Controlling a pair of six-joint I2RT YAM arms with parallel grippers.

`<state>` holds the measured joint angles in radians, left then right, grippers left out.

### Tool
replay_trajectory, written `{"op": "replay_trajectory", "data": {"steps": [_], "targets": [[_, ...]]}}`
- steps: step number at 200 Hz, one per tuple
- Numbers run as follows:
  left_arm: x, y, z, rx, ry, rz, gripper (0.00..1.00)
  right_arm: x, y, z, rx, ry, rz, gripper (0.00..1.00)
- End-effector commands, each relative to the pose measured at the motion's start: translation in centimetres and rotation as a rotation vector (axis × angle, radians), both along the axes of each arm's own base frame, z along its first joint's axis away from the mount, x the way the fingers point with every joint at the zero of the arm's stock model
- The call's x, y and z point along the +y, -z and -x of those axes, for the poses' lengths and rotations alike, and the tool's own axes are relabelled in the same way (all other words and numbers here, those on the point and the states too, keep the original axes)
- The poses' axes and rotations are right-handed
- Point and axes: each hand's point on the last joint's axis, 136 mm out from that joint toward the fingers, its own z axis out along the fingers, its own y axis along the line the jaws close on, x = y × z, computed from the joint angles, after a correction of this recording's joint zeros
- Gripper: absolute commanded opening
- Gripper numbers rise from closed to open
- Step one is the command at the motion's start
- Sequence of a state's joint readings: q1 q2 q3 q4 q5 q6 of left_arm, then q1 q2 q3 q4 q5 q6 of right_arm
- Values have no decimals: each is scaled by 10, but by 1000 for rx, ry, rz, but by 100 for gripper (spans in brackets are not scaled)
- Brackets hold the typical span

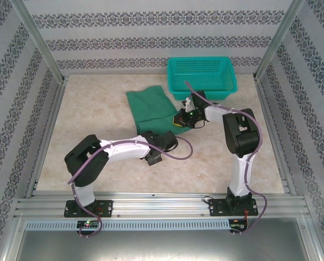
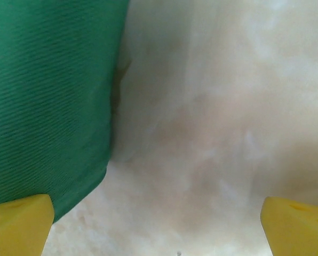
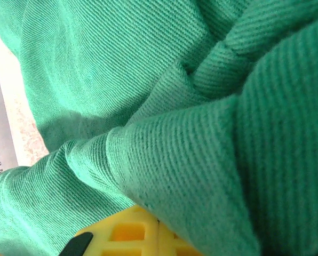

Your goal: Roll up the long pants

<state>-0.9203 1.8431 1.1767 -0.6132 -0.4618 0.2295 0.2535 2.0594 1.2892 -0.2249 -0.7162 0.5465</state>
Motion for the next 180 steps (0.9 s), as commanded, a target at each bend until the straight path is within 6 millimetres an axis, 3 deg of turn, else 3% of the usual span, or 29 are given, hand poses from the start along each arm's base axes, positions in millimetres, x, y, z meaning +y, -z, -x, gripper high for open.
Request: {"op": "replay_trajectory", "data": {"steps": [1,16,38,43,49,61,82,93,119,150,164,169,180], "targets": [[-14,-1,-25,-51,43,-6,100,-21,30,17,95,35,111,6],[-17,-1,-31,-57,60,-31,100,-19,29,16,95,38,106,6],[-32,-27,-30,-62,76,75,95,-19,29,13,98,40,103,5],[-36,-37,-29,-63,80,115,86,-19,29,13,99,40,104,5],[-40,-46,-27,-58,83,155,65,-19,29,12,99,41,106,5],[-44,-62,-28,-69,76,198,38,-19,29,11,100,41,112,5],[-43,-72,-32,-66,69,192,27,-19,31,9,106,42,111,5],[-41,-70,-34,-55,61,183,20,-17,31,7,107,42,109,5],[-30,-59,-47,-47,11,175,25,-15,31,7,107,41,111,5],[3,-27,-69,5,-111,169,25,-15,33,9,113,41,116,5],[19,-10,-77,49,-171,158,18,-15,34,11,118,40,120,5],[22,-4,-80,69,-190,158,0,-15,35,11,119,40,122,5],[23,5,-85,111,-222,172,0,-14,35,11,121,39,125,5]]}}
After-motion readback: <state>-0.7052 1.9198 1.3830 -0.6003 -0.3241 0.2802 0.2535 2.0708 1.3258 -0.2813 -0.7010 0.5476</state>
